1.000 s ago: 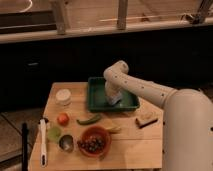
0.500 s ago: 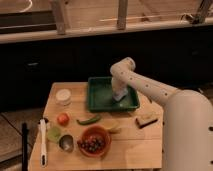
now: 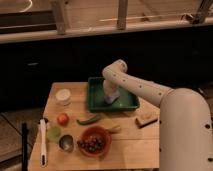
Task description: Wipe tray with sponge
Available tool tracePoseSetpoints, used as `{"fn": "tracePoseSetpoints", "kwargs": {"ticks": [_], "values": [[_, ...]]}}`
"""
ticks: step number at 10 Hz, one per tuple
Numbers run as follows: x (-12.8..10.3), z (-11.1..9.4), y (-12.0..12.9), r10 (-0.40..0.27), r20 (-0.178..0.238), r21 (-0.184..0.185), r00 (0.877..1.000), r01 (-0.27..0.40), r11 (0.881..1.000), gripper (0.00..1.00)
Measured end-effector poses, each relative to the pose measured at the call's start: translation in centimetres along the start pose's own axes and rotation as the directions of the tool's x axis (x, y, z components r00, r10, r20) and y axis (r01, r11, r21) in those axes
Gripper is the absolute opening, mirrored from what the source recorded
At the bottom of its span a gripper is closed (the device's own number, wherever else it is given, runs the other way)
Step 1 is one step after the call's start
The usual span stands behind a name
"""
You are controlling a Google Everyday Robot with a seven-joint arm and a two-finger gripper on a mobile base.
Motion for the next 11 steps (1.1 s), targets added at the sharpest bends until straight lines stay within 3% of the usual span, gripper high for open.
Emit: {"fn": "tracePoseSetpoints", "kwargs": {"ticks": [3, 4, 7, 11], "values": [[1.9, -0.7, 2.6, 0.035, -0.027, -0.022, 0.999, -0.036, 0.999, 0.01], [4.0, -0.9, 3.6, 0.063, -0.048, -0.029, 0.997, -0.064, 0.998, 0.01], [6.4, -0.5, 2.0, 0.072, -0.057, -0.016, 0.996, -0.073, 0.997, 0.01], [6.4, -0.1, 1.3, 0.063, -0.061, -0.013, 0.996, -0.064, 0.998, 0.01]]}}
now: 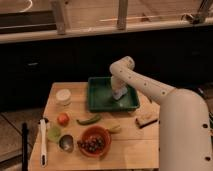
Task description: Wipe tray with sponge
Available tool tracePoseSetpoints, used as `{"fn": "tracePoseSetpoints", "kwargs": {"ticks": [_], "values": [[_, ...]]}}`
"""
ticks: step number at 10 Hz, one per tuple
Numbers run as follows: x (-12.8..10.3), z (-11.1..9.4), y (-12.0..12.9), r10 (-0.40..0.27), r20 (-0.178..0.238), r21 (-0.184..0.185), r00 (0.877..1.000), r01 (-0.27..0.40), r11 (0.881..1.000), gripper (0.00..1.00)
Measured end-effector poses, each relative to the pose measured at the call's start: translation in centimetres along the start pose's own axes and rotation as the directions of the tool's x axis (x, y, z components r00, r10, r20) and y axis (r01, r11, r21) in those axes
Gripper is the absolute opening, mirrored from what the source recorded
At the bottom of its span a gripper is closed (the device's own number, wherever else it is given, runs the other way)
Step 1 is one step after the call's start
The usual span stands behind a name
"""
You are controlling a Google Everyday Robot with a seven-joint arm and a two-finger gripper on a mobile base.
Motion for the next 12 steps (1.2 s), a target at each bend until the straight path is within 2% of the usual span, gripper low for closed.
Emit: {"fn": "tracePoseSetpoints", "kwargs": {"ticks": [12], "values": [[0.20, -0.11, 0.04, 0.003, -0.002, 0.002, 1.000, -0.003, 1.000, 0.01]]}}
